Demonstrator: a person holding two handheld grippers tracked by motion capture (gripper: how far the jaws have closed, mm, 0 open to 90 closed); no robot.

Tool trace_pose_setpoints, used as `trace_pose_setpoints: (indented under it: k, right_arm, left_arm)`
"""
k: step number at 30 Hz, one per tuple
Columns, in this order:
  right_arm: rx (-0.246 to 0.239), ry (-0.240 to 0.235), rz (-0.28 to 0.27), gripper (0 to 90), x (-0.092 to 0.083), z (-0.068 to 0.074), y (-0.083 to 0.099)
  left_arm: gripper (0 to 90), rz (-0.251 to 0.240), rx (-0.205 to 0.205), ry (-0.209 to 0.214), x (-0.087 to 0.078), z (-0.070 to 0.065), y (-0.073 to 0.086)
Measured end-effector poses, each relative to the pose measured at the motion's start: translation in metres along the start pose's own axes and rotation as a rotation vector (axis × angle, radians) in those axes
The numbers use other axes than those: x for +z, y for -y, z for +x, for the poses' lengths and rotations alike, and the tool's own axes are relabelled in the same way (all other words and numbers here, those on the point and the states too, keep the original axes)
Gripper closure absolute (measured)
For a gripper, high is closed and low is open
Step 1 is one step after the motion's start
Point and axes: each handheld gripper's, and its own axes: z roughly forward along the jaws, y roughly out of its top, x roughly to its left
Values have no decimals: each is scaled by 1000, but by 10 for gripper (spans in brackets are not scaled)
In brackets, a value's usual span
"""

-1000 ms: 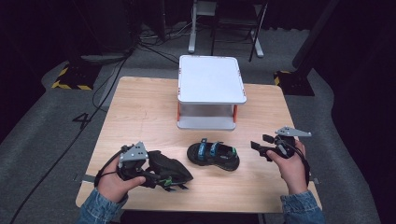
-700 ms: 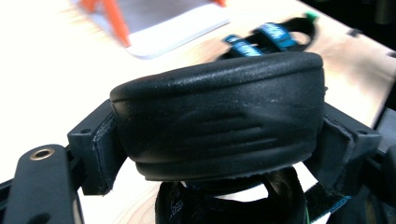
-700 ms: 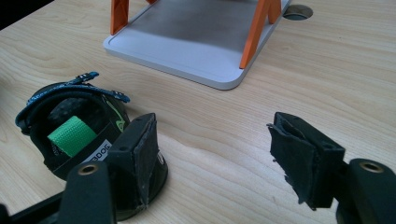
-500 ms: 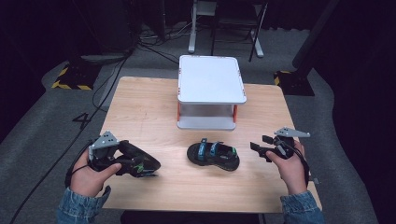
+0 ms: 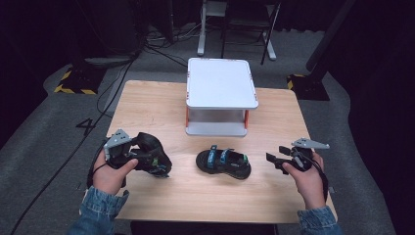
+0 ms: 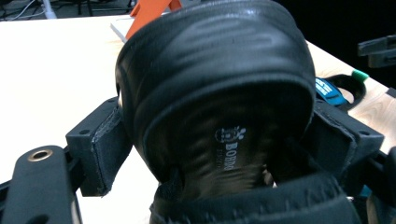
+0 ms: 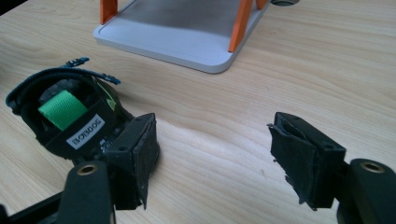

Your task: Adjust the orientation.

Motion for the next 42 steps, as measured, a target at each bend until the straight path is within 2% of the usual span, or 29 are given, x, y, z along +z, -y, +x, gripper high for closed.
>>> trace_pose_setpoints:
  k: [10,18,23,29,32,37,38,39,40,42]
  right_arm:
    - [54,69,-8,324,-31,-10,23]
    - [90,113,-12,325,-50,-16,38]
    - [101,124,-16,325,-56,-18,43]
    - [100,116,-16,325,-56,-15,44]
    - [99,114,-14,324,-56,-15,44]
    - [98,114,-16,323,-55,-15,44]
    - [97,114,-17,323,-55,-15,44]
    - [95,113,-17,323,-54,-15,44]
    - [95,112,-17,323,-54,-15,44]
    - [96,111,-16,323,-54,-15,44]
  left_arm:
    - [168,58,58,36,46,-5,-13]
    - [174,139,132,19,81,-21,-17]
    - [180,168,101,40,93,-22,-15]
    - [182,183,63,68,104,-23,-11]
    - [179,181,59,67,111,-25,-7]
    - [183,197,26,102,121,-29,-3]
    - [186,204,25,104,122,-30,-2]
    - [203,223,62,89,124,-31,0]
    - [241,220,66,77,125,-32,1]
    - [254,219,59,67,126,-31,2]
